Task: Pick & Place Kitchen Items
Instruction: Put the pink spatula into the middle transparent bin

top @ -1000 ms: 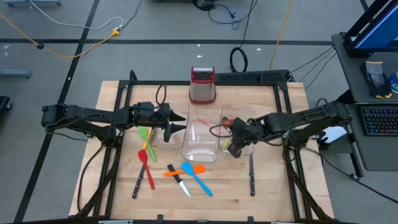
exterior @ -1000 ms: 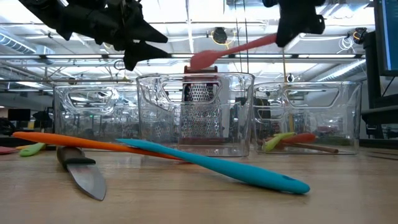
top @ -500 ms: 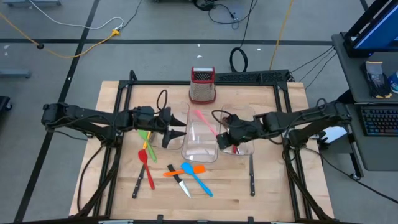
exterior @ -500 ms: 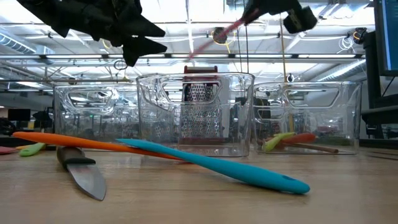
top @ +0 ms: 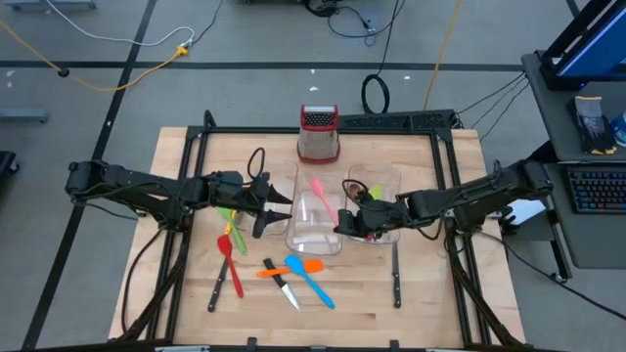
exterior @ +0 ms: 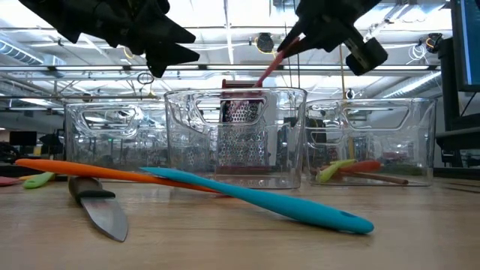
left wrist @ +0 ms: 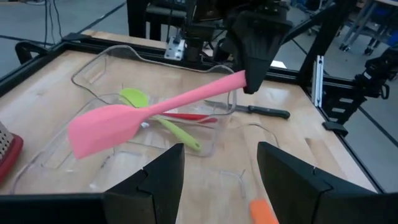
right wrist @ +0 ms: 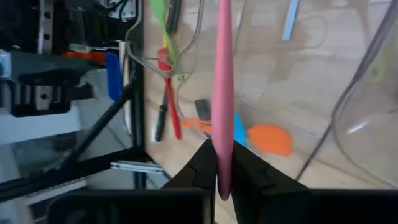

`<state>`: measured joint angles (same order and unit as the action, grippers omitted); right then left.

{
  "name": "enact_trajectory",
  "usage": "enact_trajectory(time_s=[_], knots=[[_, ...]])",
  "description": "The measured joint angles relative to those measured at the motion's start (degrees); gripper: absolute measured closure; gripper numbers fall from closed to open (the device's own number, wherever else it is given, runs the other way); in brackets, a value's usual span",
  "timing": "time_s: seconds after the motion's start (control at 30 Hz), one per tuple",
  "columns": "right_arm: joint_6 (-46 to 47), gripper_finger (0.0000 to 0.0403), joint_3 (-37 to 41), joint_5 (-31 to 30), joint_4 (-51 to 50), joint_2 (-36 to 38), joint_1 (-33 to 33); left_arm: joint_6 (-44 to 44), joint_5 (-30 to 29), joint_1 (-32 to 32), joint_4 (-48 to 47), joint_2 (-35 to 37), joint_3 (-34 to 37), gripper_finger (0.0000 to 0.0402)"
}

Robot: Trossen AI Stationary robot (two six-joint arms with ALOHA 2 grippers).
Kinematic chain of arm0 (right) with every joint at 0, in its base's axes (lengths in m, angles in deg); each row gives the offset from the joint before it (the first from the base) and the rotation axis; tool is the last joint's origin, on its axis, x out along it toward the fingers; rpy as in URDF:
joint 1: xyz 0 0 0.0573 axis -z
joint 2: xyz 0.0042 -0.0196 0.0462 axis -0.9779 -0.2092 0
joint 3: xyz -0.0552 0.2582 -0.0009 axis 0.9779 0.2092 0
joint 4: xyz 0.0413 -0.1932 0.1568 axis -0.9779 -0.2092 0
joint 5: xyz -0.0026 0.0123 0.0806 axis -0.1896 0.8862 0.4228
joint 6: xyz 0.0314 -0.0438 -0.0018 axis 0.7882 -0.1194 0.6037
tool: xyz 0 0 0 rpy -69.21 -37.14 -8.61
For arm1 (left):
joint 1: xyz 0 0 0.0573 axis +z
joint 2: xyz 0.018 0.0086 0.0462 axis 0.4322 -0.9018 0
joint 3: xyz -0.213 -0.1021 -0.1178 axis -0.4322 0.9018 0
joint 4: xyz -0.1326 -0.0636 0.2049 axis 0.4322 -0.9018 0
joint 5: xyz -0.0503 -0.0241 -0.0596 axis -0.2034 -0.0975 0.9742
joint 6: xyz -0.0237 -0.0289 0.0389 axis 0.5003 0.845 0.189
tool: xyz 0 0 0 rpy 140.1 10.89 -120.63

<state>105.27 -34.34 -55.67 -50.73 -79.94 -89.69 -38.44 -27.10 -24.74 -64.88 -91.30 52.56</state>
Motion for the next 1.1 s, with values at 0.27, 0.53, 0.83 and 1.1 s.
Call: enact_trajectory(time_s=[0.27, 0.53, 0.83, 1.1], knots=[[0.5, 0.0389, 0.8, -1.4, 1.9, -0.3, -3.0, -0.7, 0.0, -0.3, -0.2, 0.0, 0.0, 0.0194], [0.8, 0.0389, 0.8, 1.5, 5.9, -6.0, -4.0, -0.7, 0.0, -0.3, 0.2, 0.0, 0.0, 0.0194], [-2.8, 0.0377, 0.8, 3.2, 10.2, -7.3, -0.7, 0.0, 0.0, -0.3, 0.3, 0.0, 0.0, 0.0194], [-3.0, 0.0377, 0.8, 3.2, 7.8, -7.3, -0.5, 0.3, 0.0, -0.3, 0.3, 0.0, 0.0, 0.0195]])
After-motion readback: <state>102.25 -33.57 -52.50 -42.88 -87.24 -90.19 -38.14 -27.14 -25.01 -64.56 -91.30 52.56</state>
